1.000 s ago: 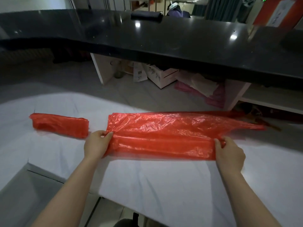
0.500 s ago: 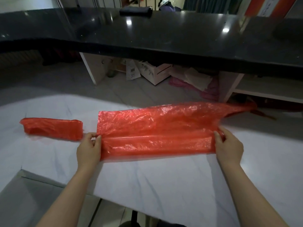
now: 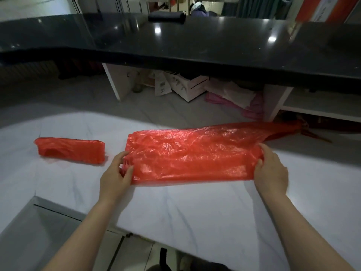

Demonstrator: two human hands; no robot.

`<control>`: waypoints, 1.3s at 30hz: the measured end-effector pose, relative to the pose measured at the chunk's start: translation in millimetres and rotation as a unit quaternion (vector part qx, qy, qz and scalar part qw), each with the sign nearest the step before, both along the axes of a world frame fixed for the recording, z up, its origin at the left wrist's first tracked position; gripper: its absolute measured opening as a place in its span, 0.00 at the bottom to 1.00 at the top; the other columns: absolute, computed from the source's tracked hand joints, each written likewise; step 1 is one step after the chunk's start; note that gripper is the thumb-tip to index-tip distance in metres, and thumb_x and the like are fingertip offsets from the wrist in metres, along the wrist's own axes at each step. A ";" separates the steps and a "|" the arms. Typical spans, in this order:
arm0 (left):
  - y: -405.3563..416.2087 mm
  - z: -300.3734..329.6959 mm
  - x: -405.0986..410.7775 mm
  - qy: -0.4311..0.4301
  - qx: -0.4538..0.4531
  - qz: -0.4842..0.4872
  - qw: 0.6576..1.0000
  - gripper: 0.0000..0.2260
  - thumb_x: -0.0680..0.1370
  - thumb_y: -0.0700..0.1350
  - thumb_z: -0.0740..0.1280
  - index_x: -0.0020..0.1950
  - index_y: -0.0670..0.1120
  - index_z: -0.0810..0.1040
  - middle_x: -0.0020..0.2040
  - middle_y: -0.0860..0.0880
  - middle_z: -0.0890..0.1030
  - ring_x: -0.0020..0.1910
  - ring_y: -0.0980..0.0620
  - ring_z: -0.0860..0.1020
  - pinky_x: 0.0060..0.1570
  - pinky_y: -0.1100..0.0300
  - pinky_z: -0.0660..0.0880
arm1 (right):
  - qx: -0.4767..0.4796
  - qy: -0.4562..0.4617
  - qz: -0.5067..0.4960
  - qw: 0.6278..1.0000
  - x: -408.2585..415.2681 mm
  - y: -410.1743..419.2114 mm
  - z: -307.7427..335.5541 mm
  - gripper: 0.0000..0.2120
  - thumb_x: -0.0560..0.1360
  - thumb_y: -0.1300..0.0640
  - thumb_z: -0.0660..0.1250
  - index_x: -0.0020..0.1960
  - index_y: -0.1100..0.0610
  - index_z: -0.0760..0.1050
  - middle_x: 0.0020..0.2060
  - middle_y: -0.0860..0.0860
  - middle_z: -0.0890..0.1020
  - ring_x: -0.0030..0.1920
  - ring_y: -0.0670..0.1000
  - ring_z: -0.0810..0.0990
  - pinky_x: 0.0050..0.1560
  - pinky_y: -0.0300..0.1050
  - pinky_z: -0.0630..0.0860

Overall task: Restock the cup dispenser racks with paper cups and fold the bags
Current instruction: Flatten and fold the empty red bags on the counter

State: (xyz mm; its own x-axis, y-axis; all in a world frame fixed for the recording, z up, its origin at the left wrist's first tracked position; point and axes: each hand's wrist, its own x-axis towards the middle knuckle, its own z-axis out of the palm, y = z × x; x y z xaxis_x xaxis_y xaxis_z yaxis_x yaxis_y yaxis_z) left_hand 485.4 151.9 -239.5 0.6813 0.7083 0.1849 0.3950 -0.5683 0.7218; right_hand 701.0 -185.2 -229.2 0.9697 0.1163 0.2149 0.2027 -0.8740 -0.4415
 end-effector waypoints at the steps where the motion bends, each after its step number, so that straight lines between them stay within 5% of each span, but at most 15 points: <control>1: 0.4 -1.2 1.3 0.016 0.021 0.000 1.000 0.15 0.78 0.45 0.64 0.62 0.58 0.73 0.50 0.56 0.80 0.40 0.60 0.77 0.40 0.65 0.68 | -0.001 0.016 -0.006 1.000 1.3 -0.4 -0.5 0.25 0.76 0.64 0.57 0.71 0.49 0.65 0.59 0.59 0.76 0.48 0.66 0.77 0.50 0.55 0.72; 5: 1.8 -2.7 8.9 0.067 0.073 0.010 0.995 0.18 0.73 0.32 0.63 0.51 0.53 0.82 0.54 0.52 0.80 0.51 0.50 0.78 0.46 0.60 0.69 | -0.014 0.023 -0.026 0.999 5.3 -3.3 -7.2 0.24 0.77 0.63 0.55 0.69 0.47 0.70 0.55 0.57 0.75 0.39 0.63 0.75 0.41 0.47 0.66; 9: -1.4 2.4 18.4 0.111 0.063 0.049 0.991 0.17 0.76 0.37 0.61 0.56 0.54 0.82 0.56 0.50 0.78 0.53 0.49 0.76 0.48 0.58 0.68 | 0.001 0.009 -0.053 0.999 8.0 -4.3 -8.5 0.19 0.78 0.60 0.57 0.67 0.48 0.73 0.54 0.57 0.75 0.34 0.58 0.70 0.43 0.48 0.69; 14: -1.8 5.8 9.1 0.005 -0.024 0.007 1.000 0.12 0.79 0.44 0.64 0.62 0.53 0.75 0.58 0.53 0.76 0.51 0.54 0.77 0.47 0.62 0.71 | 0.013 -0.032 -0.049 0.998 5.6 -5.2 -7.1 0.17 0.78 0.56 0.61 0.66 0.54 0.71 0.56 0.60 0.76 0.48 0.64 0.77 0.49 0.55 0.70; 19: -7.4 4.4 8.5 -0.021 0.029 -0.048 0.998 0.14 0.75 0.37 0.69 0.55 0.55 0.78 0.60 0.57 0.74 0.50 0.62 0.74 0.48 0.72 0.68 | 0.019 -0.011 -0.060 0.998 8.9 -8.4 -10.2 0.20 0.76 0.64 0.60 0.66 0.52 0.72 0.56 0.59 0.77 0.46 0.63 0.78 0.48 0.52 0.68; 27: -17.3 10.9 24.2 0.065 0.096 0.009 0.993 0.11 0.76 0.37 0.64 0.53 0.48 0.83 0.65 0.48 0.76 0.58 0.44 0.74 0.53 0.52 0.69 | -0.010 -0.144 -0.005 0.990 -2.6 2.2 -7.4 0.20 0.73 0.57 0.64 0.64 0.51 0.74 0.66 0.54 0.72 0.66 0.57 0.66 0.59 0.57 0.58; 30: -23.8 18.2 33.1 0.051 0.210 -0.014 0.976 0.13 0.75 0.42 0.64 0.58 0.43 0.81 0.66 0.40 0.75 0.62 0.35 0.71 0.62 0.44 0.67 | -0.056 -0.125 0.071 0.988 -6.0 17.2 -4.9 0.24 0.74 0.56 0.64 0.70 0.50 0.69 0.73 0.53 0.66 0.73 0.54 0.59 0.66 0.58 0.54; 35: -34.2 20.6 76.3 0.201 0.212 -0.112 0.950 0.29 0.76 0.62 0.52 0.75 0.53 0.62 0.78 0.44 0.55 0.77 0.40 0.49 0.72 0.41 0.46 | -0.127 -0.027 0.238 0.963 -8.8 74.3 4.6 0.28 0.77 0.46 0.59 0.75 0.44 0.57 0.77 0.48 0.52 0.77 0.51 0.45 0.72 0.58 0.45; 39: -34.5 -0.4 104.6 0.307 0.183 -0.138 0.924 0.31 0.75 0.70 0.46 0.76 0.63 0.43 0.79 0.51 0.41 0.76 0.43 0.37 0.71 0.38 0.35 | -0.173 0.038 0.386 0.905 -12.9 130.6 -4.5 0.26 0.79 0.40 0.51 0.76 0.40 0.49 0.78 0.46 0.45 0.77 0.51 0.39 0.71 0.61 0.35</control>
State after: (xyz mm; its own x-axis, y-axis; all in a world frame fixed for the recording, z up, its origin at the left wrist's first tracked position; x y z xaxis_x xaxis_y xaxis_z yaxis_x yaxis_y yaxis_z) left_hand 590.0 117.3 -239.9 0.8827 0.4583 -0.1043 0.4695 -0.8701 0.1500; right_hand 688.0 -54.6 -233.7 0.5805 0.8137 -0.0288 0.7931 -0.5730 -0.2066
